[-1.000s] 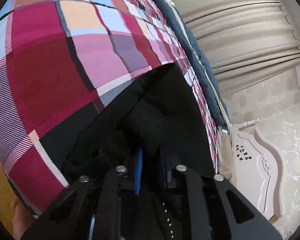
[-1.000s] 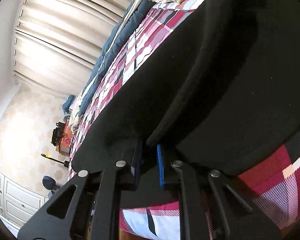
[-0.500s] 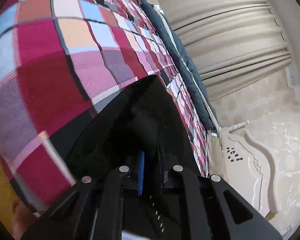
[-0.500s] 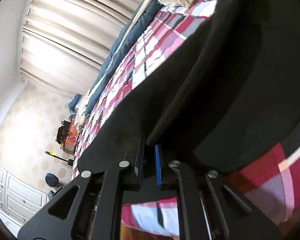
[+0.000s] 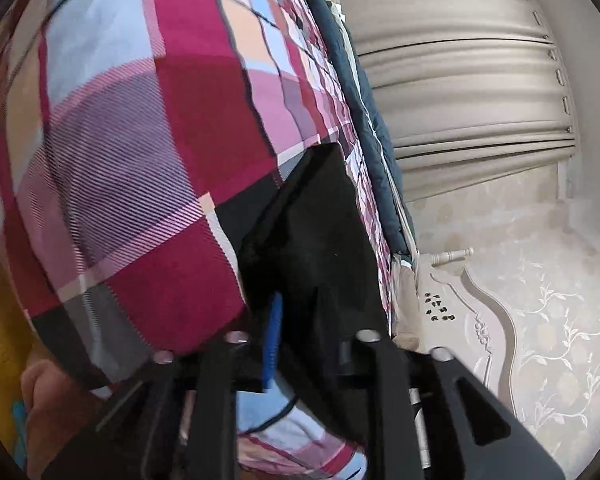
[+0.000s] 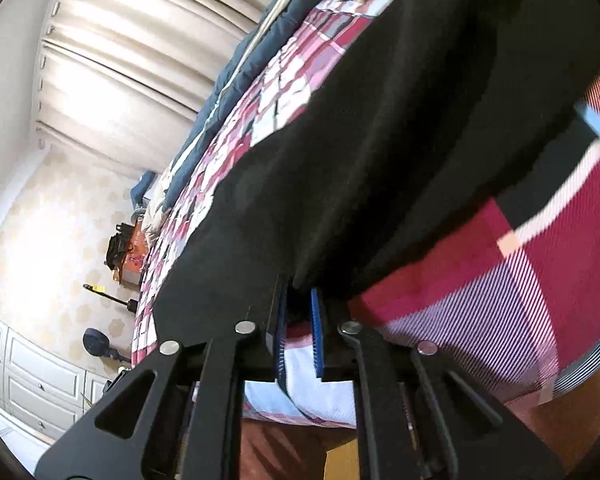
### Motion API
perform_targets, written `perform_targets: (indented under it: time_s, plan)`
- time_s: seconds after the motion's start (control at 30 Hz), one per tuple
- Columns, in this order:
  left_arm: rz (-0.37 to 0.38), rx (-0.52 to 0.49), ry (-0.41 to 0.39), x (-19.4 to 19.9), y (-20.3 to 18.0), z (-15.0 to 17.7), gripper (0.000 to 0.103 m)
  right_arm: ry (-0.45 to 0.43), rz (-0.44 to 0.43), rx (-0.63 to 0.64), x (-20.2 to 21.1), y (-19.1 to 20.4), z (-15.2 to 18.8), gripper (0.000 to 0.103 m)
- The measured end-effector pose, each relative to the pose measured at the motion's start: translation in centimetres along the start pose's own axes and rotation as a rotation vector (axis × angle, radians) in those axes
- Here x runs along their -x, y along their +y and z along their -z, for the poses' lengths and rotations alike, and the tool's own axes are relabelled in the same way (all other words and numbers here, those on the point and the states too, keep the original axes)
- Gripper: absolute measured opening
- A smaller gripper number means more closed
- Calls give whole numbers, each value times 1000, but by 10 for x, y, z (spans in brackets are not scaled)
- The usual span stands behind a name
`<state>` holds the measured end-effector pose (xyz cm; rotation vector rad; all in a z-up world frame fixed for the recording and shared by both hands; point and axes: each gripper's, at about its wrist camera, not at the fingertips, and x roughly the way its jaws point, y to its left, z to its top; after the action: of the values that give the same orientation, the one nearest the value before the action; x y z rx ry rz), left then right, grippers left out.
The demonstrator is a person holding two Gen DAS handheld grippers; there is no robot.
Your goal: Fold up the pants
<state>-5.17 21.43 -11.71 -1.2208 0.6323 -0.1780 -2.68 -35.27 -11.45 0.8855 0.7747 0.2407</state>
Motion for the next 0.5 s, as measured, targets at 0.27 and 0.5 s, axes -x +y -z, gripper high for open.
perform_targets:
  time_s: [0.27, 0.5]
  plan:
    - [-91, -184, -45, 1, -76, 7, 81, -168, 42, -66, 82, -33, -37, 46]
    - [-87, -372, 75, -83, -130, 29, 83, -484, 175, -308, 208, -136, -117, 53]
